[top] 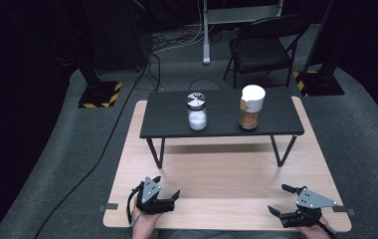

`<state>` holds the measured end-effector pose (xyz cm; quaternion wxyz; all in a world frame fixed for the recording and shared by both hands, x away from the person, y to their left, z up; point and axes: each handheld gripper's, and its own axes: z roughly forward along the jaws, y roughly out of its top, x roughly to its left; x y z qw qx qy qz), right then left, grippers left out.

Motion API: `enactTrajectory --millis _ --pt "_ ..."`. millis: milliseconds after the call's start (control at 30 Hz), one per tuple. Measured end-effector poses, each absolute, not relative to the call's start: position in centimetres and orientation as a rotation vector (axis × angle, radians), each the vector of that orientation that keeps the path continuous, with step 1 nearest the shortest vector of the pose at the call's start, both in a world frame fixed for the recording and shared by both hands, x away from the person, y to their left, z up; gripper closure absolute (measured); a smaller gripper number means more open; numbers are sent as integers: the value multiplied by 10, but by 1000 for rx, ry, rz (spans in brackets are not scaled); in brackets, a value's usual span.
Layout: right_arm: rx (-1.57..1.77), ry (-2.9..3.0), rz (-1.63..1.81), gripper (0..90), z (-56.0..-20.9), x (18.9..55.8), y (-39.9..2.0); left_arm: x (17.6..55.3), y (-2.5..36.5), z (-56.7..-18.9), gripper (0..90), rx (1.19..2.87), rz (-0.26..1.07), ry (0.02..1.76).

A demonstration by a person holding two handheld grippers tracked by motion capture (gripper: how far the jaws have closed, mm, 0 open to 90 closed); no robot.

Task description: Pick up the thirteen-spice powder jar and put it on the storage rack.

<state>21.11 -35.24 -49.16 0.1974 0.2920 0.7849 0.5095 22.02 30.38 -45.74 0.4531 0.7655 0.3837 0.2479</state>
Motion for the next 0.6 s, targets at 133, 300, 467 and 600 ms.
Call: enactTrajectory --millis 133,300,467,600 --pt "816 2197 1426 70 -492 211 -352 220 304 -457 109 1891 612 946" --pt "816 2198 1426 70 -492 211 -352 220 304 -457 109 1892 611 945" --pt "818 2197 1427 70 -492 211 -353 221 304 -457 109 1892 611 946" --pt "820 2196 1427 70 -492 211 -353 221 303 -457 109 1895 610 945"
